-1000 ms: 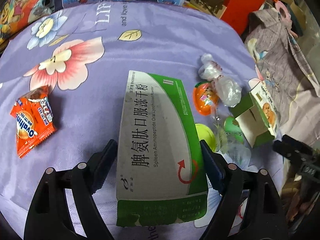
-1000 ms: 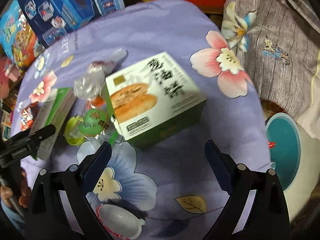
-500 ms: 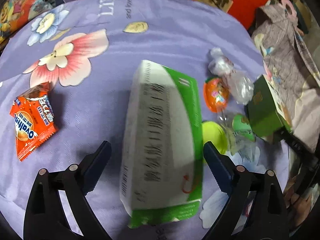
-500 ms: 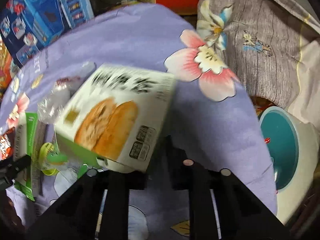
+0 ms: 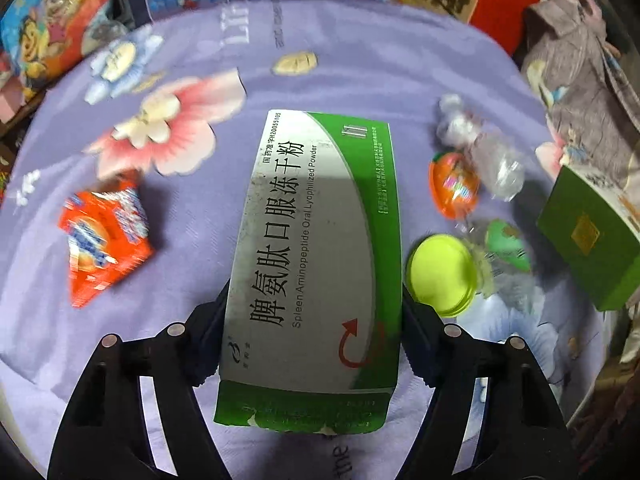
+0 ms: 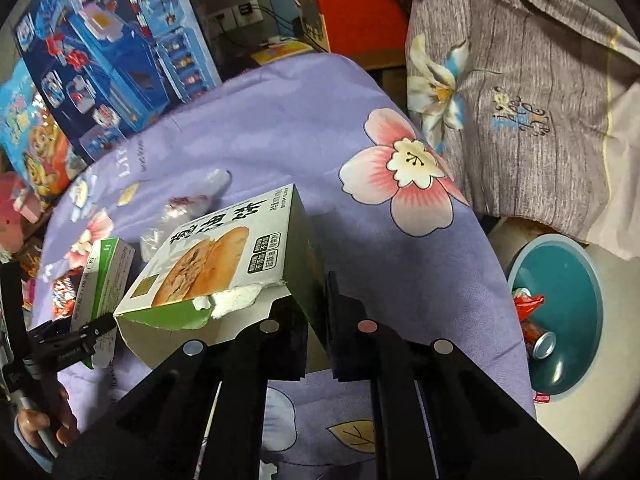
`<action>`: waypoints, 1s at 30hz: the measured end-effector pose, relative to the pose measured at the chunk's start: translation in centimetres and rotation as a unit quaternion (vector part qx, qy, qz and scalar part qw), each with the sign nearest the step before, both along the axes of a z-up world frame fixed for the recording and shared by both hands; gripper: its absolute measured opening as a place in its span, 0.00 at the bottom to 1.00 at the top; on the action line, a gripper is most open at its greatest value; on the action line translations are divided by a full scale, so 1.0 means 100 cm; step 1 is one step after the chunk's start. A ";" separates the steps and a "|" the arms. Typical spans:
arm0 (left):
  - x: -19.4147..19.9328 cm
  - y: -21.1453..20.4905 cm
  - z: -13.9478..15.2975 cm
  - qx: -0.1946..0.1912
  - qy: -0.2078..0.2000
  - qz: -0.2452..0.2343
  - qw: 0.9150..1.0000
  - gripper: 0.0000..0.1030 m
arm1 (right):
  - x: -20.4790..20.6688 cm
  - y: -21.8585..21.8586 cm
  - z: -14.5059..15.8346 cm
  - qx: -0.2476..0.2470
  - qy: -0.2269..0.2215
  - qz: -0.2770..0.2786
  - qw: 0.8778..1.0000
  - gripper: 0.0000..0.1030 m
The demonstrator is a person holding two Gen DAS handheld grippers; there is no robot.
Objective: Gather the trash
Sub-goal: 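Carry both boxes over the teal bin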
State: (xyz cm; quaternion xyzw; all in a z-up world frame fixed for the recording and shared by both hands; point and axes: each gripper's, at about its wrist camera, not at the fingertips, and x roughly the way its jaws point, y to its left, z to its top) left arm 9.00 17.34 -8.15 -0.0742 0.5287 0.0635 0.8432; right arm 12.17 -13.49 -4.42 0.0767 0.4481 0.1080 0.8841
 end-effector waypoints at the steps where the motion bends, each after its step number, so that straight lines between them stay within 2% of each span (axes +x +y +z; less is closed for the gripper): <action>1: -0.002 -0.002 0.008 0.001 -0.007 0.000 1.000 0.72 | -0.001 -0.003 0.002 0.005 -0.003 -0.001 1.000 0.08; 3: -0.003 -0.008 0.024 0.001 -0.023 -0.003 1.000 0.72 | -0.002 -0.012 0.008 0.019 -0.009 -0.003 1.000 0.08; 7: -0.003 -0.040 0.059 -0.014 -0.052 -0.049 0.997 0.72 | -0.004 -0.033 0.016 0.043 -0.017 -0.013 0.999 0.08; 12: 0.004 -0.102 0.073 -0.038 -0.053 -0.126 0.990 0.72 | -0.013 -0.072 0.026 0.067 -0.026 -0.048 0.996 0.08; 22: 0.016 -0.230 0.070 -0.024 -0.052 -0.258 0.964 0.72 | -0.046 -0.182 0.028 0.068 -0.039 -0.150 0.986 0.08; 30: 0.025 -0.314 0.053 -0.018 -0.032 -0.332 0.943 0.72 | -0.075 -0.267 0.006 0.072 -0.028 -0.229 0.970 0.08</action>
